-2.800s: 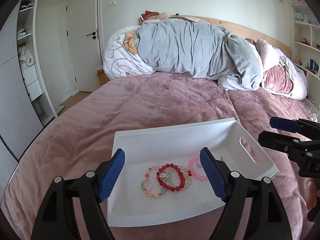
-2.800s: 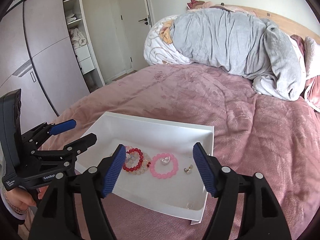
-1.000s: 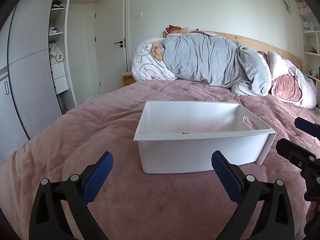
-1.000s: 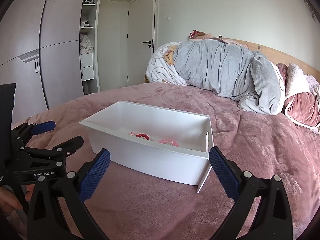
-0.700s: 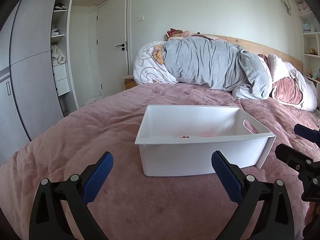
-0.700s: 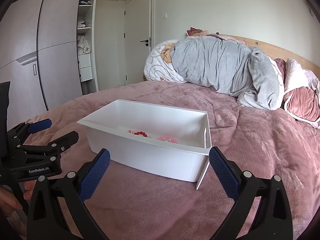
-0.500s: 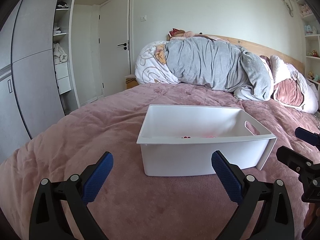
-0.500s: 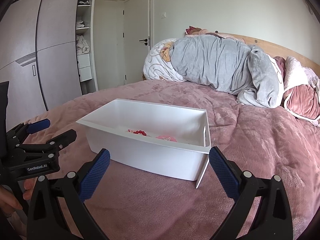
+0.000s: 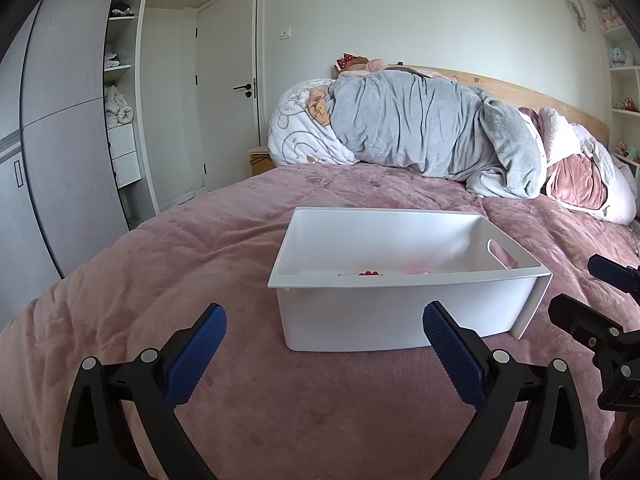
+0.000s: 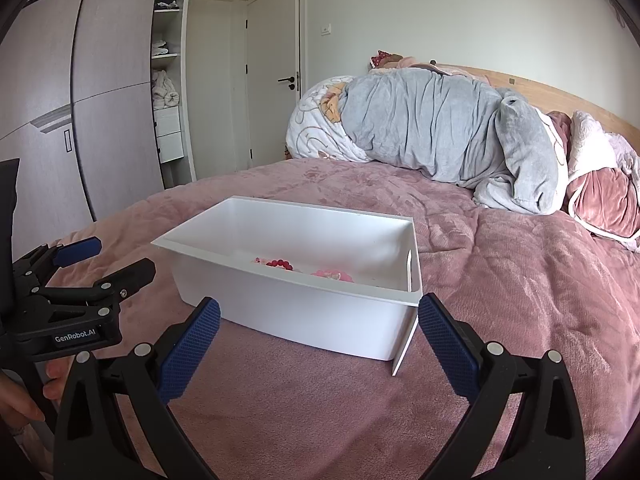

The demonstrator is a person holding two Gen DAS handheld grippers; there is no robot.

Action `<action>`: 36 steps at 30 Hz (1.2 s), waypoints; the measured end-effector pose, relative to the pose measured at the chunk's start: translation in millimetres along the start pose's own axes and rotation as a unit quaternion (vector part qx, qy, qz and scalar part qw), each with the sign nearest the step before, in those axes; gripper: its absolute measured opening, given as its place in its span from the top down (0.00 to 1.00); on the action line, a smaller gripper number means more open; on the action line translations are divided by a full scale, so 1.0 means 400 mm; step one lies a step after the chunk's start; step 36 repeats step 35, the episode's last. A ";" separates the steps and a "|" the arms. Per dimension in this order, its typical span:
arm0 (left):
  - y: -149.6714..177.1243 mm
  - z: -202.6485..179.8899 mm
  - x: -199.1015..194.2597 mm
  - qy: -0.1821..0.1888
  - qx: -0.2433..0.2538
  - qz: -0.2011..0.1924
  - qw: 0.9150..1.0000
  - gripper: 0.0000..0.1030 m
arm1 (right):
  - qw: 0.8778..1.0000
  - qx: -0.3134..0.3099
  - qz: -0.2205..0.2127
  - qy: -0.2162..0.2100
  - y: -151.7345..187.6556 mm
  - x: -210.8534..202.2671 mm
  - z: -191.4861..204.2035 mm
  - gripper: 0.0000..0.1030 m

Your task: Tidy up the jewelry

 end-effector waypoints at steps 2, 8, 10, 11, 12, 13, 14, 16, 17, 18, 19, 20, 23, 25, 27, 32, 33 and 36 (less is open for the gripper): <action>0.000 -0.002 -0.002 0.003 -0.002 0.001 1.000 0.03 | 1.000 -0.001 0.003 0.000 0.002 0.003 0.000 0.05; -0.002 0.001 -0.011 0.008 -0.021 -0.002 1.000 0.03 | 1.000 0.000 0.004 0.002 0.004 0.005 -0.001 0.05; -0.007 0.002 -0.015 0.014 -0.027 -0.003 1.000 0.04 | 1.000 0.001 0.005 0.002 0.006 0.007 -0.003 0.05; -0.008 -0.001 -0.017 0.020 -0.028 -0.003 0.999 0.03 | 1.000 0.002 0.005 0.002 0.007 0.007 -0.004 0.05; -0.010 -0.003 -0.018 0.022 -0.026 -0.005 0.999 0.04 | 1.000 0.002 0.005 0.002 0.008 0.008 -0.004 0.05; -0.013 -0.006 -0.021 0.022 -0.023 -0.009 0.999 0.04 | 1.000 0.002 0.006 0.002 0.008 0.009 -0.004 0.05; -0.015 -0.009 -0.024 0.025 -0.021 -0.013 0.999 0.04 | 1.000 0.002 0.007 0.002 0.009 0.009 -0.004 0.05; -0.015 -0.013 -0.023 0.022 -0.016 -0.014 1.000 0.04 | 1.000 0.001 0.006 0.002 0.008 0.009 -0.004 0.05; -0.015 -0.015 -0.023 0.023 -0.016 -0.014 1.000 0.04 | 1.000 0.002 0.006 0.002 0.008 0.009 -0.004 0.05; -0.014 -0.015 -0.023 0.020 -0.016 -0.013 1.000 0.04 | 1.000 0.002 0.006 0.002 0.008 0.009 -0.005 0.05; -0.013 -0.016 -0.023 0.021 -0.015 -0.012 1.000 0.04 | 1.000 0.003 0.006 0.002 0.008 0.007 -0.005 0.05; -0.014 -0.019 -0.023 0.022 -0.014 -0.012 1.000 0.04 | 1.000 0.002 0.005 0.003 0.008 0.007 -0.005 0.05; -0.016 -0.020 -0.027 0.017 -0.007 -0.019 1.000 0.04 | 1.000 0.003 0.006 0.002 0.008 0.008 -0.006 0.05; -0.019 -0.019 -0.029 0.015 -0.007 -0.022 1.000 0.04 | 1.000 0.003 0.006 0.002 0.007 0.007 -0.006 0.05; -0.021 -0.017 -0.028 0.012 -0.009 -0.021 1.000 0.04 | 1.000 0.003 0.006 0.002 0.008 0.007 -0.006 0.05; -0.016 -0.021 -0.015 0.018 -0.005 -0.008 1.000 0.03 | 1.000 0.003 0.007 0.002 0.008 0.007 -0.007 0.05; -0.015 -0.019 -0.014 0.012 -0.004 -0.009 1.000 0.03 | 1.000 0.004 0.008 0.002 0.008 0.008 -0.007 0.05; -0.013 -0.017 -0.014 0.010 -0.005 -0.010 1.000 0.03 | 1.000 0.003 0.007 0.002 0.008 0.008 -0.007 0.05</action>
Point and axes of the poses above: each gripper's, at about its wrist camera, not at the fingertips, and x roughly the way its jaws point, z to its left, y to its underside, the point moved 10 cm from there along x, roughly the way its jaws point, and after that the axes turned 12 degrees about -y, right-handed, at the moved point
